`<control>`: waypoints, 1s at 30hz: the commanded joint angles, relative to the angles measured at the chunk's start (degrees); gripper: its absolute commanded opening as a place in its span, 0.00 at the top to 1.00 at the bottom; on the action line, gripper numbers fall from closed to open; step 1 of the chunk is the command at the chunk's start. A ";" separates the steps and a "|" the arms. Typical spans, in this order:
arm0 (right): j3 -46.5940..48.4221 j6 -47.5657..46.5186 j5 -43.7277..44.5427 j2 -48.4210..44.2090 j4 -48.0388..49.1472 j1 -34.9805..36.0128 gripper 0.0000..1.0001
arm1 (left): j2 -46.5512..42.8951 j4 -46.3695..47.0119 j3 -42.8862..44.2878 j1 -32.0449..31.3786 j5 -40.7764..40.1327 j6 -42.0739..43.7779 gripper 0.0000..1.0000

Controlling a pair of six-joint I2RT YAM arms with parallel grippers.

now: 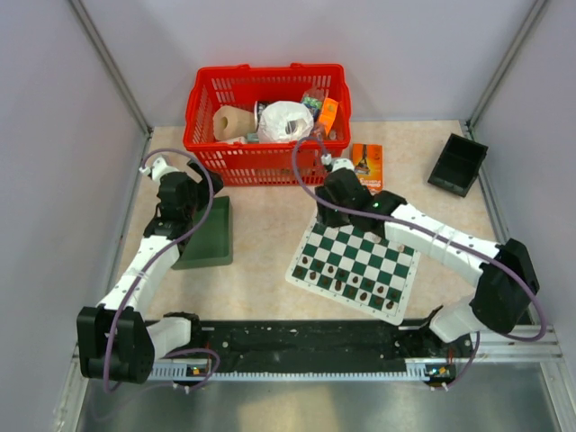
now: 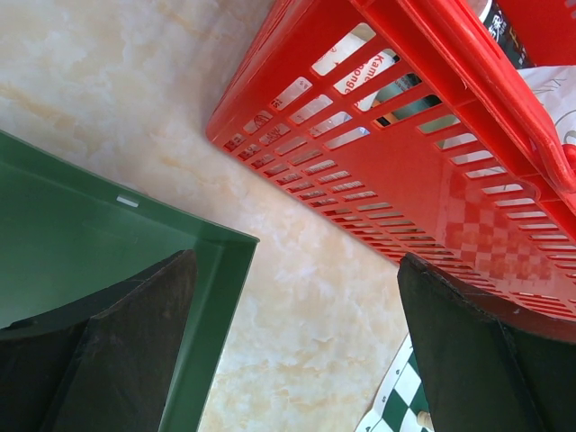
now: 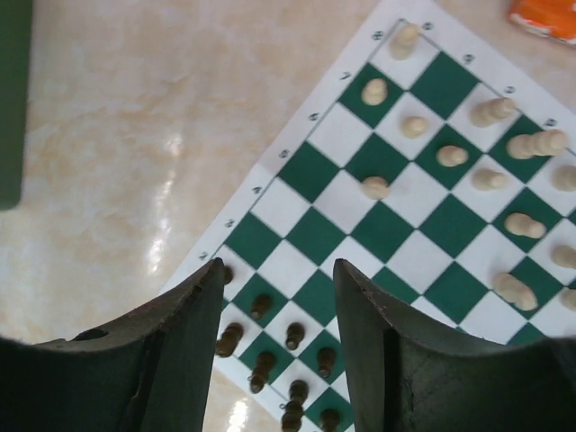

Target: Set up the chess pieces on the board

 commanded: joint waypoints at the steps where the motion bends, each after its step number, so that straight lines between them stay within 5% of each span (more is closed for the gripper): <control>1: -2.00 -0.72 0.55 -2.25 1.12 -5.86 0.48 | -0.57 0.65 2.67 0.36 -0.56 0.72 0.01; 17: 1.60 -1.34 -7.27 2.15 -4.24 -18.17 0.45 | 3.39 -14.11 15.77 0.36 3.65 6.79 0.01; 30: 2.48 1.55 -5.96 3.82 -8.98 -24.23 0.45 | 4.71 -13.33 16.04 0.36 11.13 3.45 0.01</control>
